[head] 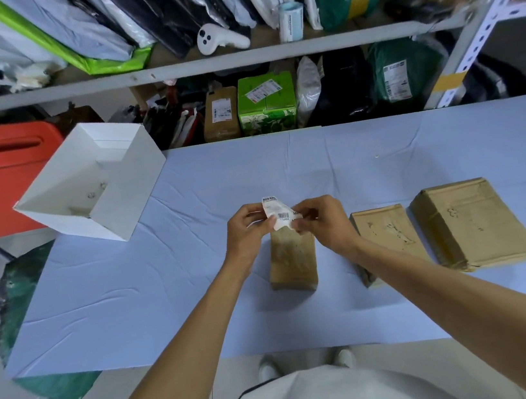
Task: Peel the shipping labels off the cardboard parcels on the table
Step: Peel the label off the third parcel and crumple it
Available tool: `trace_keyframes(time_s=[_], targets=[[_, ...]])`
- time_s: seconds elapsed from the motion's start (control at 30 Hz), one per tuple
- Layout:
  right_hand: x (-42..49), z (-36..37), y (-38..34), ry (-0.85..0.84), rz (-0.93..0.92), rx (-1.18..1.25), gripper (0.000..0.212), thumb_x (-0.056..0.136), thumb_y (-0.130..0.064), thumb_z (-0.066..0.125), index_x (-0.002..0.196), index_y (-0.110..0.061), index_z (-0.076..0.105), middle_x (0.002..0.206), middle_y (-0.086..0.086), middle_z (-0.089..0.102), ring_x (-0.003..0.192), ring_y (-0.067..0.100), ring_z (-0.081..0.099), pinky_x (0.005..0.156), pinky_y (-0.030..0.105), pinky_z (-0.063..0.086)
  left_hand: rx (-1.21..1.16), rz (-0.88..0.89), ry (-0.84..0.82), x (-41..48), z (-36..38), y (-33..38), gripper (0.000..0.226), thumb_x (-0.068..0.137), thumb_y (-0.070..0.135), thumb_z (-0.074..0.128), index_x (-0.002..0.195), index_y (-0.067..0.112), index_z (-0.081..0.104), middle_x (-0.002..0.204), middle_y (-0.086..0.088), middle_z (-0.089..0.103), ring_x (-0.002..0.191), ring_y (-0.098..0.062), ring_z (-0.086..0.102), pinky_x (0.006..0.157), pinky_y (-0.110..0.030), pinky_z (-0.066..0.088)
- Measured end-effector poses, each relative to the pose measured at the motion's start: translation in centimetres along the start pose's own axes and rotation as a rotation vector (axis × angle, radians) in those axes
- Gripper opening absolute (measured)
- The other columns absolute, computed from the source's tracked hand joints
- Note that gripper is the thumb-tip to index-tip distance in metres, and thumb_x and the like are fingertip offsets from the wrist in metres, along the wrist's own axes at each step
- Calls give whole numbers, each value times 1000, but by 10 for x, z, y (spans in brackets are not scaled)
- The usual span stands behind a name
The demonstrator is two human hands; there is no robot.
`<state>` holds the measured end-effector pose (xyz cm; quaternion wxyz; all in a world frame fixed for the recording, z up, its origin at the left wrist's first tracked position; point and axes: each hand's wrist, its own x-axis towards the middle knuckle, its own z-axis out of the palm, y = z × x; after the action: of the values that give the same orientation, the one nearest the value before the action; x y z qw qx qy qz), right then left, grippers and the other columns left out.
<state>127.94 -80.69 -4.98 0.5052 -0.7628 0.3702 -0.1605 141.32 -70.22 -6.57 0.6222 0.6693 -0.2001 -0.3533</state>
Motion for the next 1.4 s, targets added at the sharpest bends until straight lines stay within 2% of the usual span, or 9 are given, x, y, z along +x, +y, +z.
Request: trace_keyframes(time_s=[0.17,0.43,0.6,0.7,0.83,1.0,1.2,1.33,1.4], targets=[[0,0,-7,-17,0,11,4,85,-2,67,86,-1,70,61,8,64,46,15,64,51,21,53,38,55,-39,3,6,2,42,82,5,70,114,31,62,99,1,69,91,-9,67,78,-26,59],[4,0,-3,18,-49,-61,14,90,4,58,94,3,71,72,15,68,54,21,67,58,18,52,164,81,21,3,10,-2,8,86,18,70,78,22,68,73,10,69,66,1,62,59,-15,48],[2,6,-3,58,-42,-29,23,90,2,57,106,-5,71,74,11,72,61,16,71,65,18,55,90,20,65,4,10,-3,10,83,22,73,81,12,73,81,-12,72,77,-24,67,80,-41,57],[4,10,-4,115,-15,9,10,83,-5,65,85,-11,73,69,5,71,61,13,69,59,22,53,17,-5,56,5,9,0,7,80,14,76,86,17,73,84,-7,73,87,-27,70,80,-36,60],[4,14,-6,104,-10,-35,9,79,-20,70,75,-16,76,60,-9,68,55,1,62,48,7,42,28,-12,16,3,9,0,28,77,16,79,101,21,66,80,-7,72,82,-22,72,78,-33,60],[2,16,-6,90,-11,37,8,81,-18,73,77,-12,77,67,-4,72,62,6,66,55,17,50,113,21,65,1,10,-1,14,79,12,77,83,17,64,85,-4,67,74,-7,67,74,-37,61],[6,11,-6,92,-46,-18,6,82,-1,67,83,-1,73,71,11,71,68,23,69,66,34,58,118,-41,-28,3,10,4,24,86,26,70,68,13,61,82,-8,68,81,-21,69,84,-40,59],[6,7,-9,44,-63,17,19,84,5,63,101,-3,67,72,16,69,67,23,71,64,24,59,221,-16,-51,4,12,4,12,79,18,78,79,13,67,80,5,69,86,-15,67,86,-36,57],[7,7,-14,36,-79,46,14,83,4,64,95,-3,66,70,14,70,64,20,71,64,30,60,189,-2,-37,3,14,3,13,78,12,78,80,13,64,82,2,68,86,-18,67,82,-35,57]])
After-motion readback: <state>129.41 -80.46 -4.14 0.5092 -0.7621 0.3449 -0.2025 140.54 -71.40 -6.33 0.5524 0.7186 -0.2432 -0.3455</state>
